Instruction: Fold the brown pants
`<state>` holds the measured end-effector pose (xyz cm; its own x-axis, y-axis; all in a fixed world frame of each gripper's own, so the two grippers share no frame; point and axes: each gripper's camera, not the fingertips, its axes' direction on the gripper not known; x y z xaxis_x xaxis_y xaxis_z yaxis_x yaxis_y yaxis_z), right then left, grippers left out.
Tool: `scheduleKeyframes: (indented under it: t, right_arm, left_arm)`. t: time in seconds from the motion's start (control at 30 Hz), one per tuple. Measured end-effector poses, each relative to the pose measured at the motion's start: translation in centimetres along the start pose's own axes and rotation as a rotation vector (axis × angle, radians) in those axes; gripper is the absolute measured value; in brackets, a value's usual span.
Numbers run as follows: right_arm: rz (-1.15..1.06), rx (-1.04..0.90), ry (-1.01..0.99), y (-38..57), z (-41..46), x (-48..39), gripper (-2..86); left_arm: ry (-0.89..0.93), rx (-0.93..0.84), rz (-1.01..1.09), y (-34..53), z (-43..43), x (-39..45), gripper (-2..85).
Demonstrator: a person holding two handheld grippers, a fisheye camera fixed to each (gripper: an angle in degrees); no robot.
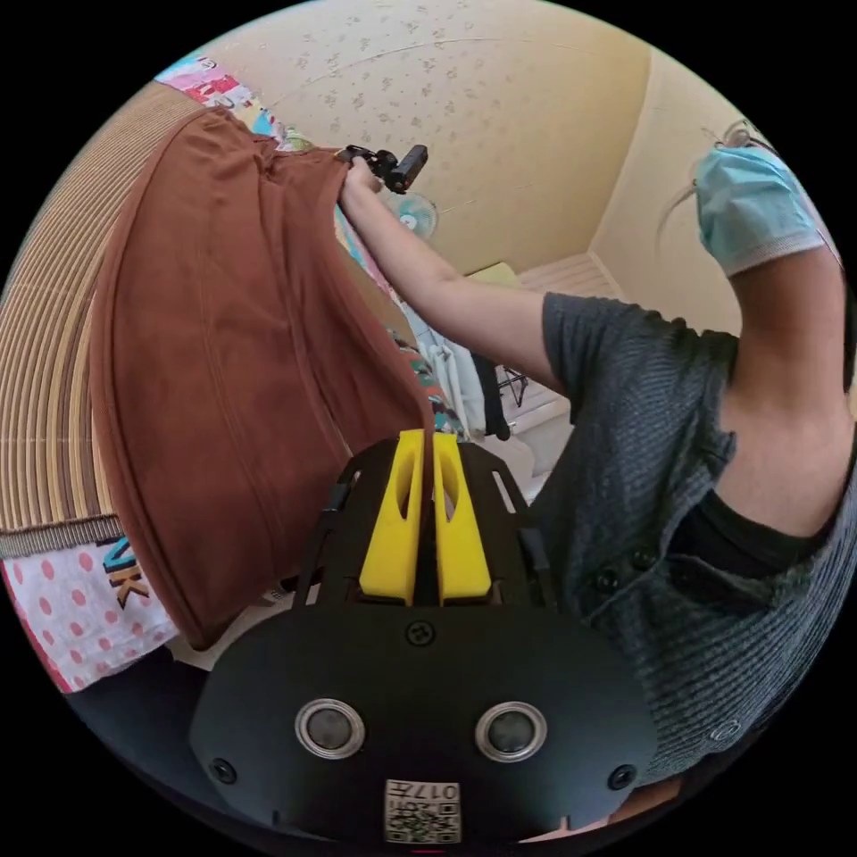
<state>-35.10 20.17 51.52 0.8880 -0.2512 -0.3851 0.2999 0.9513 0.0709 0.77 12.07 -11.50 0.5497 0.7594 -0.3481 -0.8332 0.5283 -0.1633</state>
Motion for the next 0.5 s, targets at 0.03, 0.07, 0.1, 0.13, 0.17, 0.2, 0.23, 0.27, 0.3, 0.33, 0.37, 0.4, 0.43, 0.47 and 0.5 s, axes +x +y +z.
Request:
scheduleKeyframes:
  t: [0.03,0.07,0.1,0.13,0.17,0.2,0.23,0.27,0.3,0.33,0.37,0.4,0.43,0.47,0.5]
  right_arm:
    - [-0.089,0.043,-0.027,-0.3,-0.6,-4.0,2.3]
    - [-0.123,0.051,-0.044,-0.4,-0.5,-5.8,2.3]
    - [-0.16,0.047,-0.094,-0.5,0.6,-8.6,2.3]
    - [-0.158,-0.006,-0.177,-0.6,2.7,-10.4,2.4]
    - [-0.143,-0.053,-0.227,-0.7,4.1,-11.0,2.4]
    - [-0.085,-0.146,-0.327,-0.4,7.0,-11.6,2.4]
    - [-0.037,-0.213,-0.419,0.3,9.1,-11.7,2.3]
    - [-0.02,-0.237,-0.451,0.7,9.7,-11.7,2.2]
    - [0.005,-0.258,-0.48,1.8,9.9,-11.5,2.2]
    - [0.01,-0.267,-0.484,3.1,9.1,-11.2,2.4]
    - [-0.001,-0.273,-0.487,3.9,8.4,-11.0,2.9]
    - [-0.041,-0.292,-0.49,5.8,6.6,-10.6,3.7]
    - [-0.079,-0.322,-0.481,8.2,4.4,-9.9,5.3]
    - [-0.095,-0.337,-0.47,9.6,3.1,-9.5,6.1]
    - [-0.124,-0.365,-0.434,12.8,0.3,-8.3,6.7]
  left_arm:
    - [-0.011,0.005,0.005,0.4,-0.5,0.5,-0.7]
    - [-0.057,0.02,-0.009,1.4,-1.7,1.2,-0.8]
    - [-0.132,0.041,-0.045,2.5,-2.9,1.4,-0.8]
    - [-0.176,0.049,-0.069,3.1,-3.4,1.3,-0.7]
    - [-0.261,0.052,-0.127,4.3,-4.3,0.7,-0.7]
    - [-0.341,0.046,-0.182,5.4,-4.9,0.0,-0.7]
    - [-0.375,0.042,-0.198,5.9,-5.1,-0.2,-0.7]
    - [-0.437,0.028,-0.232,7.0,-5.3,-0.7,-0.6]
    - [-0.491,0.004,-0.279,7.8,-5.0,-1.3,-0.5]
    - [-0.506,-0.007,-0.297,8.1,-4.8,-1.6,-0.4]
    - [-0.512,-0.012,-0.321,8.5,-4.5,-2.2,-0.1]
    - [-0.5,-0.001,-0.341,8.6,-4.3,-2.7,0.2]
    - [-0.491,0.003,-0.353,8.6,-4.2,-3.0,0.5]
    - [-0.475,0.002,-0.374,8.4,-4.0,-3.6,1.1]
    - [-0.466,0.004,-0.385,8.2,-3.9,-4.1,2.2]
